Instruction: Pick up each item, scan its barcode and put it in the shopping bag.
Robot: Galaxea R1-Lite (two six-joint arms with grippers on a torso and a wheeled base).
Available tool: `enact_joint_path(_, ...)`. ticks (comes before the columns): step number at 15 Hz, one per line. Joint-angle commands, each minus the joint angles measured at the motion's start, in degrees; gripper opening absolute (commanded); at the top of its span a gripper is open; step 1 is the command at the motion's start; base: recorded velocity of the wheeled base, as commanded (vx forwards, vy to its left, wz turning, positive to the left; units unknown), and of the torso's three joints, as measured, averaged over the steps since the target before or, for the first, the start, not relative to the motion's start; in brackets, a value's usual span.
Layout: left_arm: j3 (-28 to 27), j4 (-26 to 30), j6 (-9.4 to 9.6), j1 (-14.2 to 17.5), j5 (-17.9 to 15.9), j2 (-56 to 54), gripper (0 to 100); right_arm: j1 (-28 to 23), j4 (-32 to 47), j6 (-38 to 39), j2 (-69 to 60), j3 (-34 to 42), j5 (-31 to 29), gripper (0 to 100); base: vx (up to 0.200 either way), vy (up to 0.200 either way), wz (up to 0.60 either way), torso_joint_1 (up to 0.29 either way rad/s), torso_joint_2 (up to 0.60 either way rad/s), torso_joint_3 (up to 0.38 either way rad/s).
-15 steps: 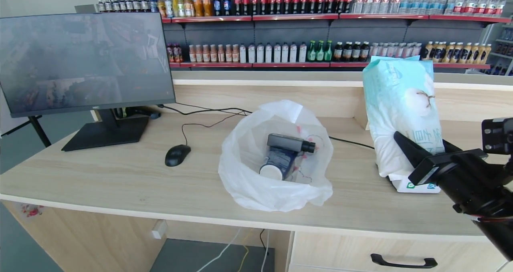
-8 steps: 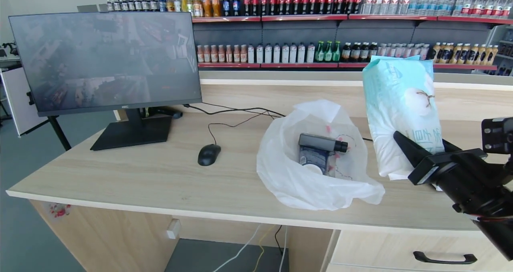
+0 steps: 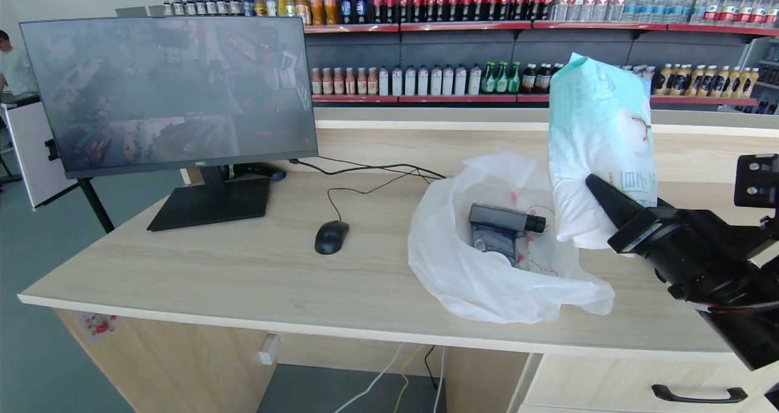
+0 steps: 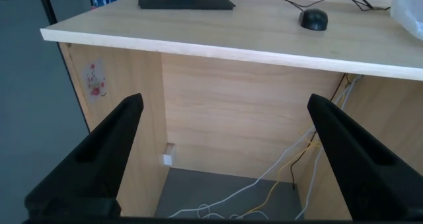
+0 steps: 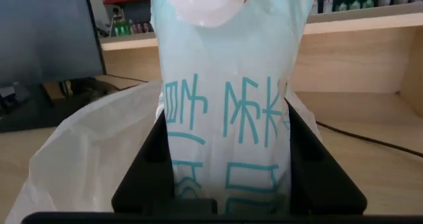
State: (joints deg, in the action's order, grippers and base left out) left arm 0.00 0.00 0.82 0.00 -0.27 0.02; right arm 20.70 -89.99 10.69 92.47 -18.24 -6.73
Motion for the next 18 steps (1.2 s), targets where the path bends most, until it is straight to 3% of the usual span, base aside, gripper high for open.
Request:
enact_joint_path(1,0.0,0.0,0.06,0.0,0.0,0.0,100,3.9,0.0,4.5,4.7,-4.8,-2.5,0,0.000,0.000,0.00,0.000,0.00,0.000)
enact_joint_path(3,0.0,0.0,-0.03,0.0,0.0,0.0,100,7.1,0.0,14.2,8.8,-6.6,-9.3,0,0.000,0.000,0.00,0.000,0.00,0.000)
enact_joint_path(5,0.0,0.0,0.06,0.0,0.0,0.0,100,8.1,0.0,19.2,11.8,-6.3,-13.0,0,0.000,0.000,0.00,0.000,0.00,0.000)
enact_joint_path(12,0.0,0.0,0.15,0.0,0.0,0.0,100,15.7,0.0,22.7,9.0,-0.1,-15.9,0,0.000,0.000,0.00,0.000,0.00,0.000)
enact_joint_path(18,0.0,0.0,0.24,0.0,0.0,0.0,100,16.3,0.0,24.1,4.9,5.3,-16.0,0,0.000,0.000,0.00,0.000,0.00,0.000)
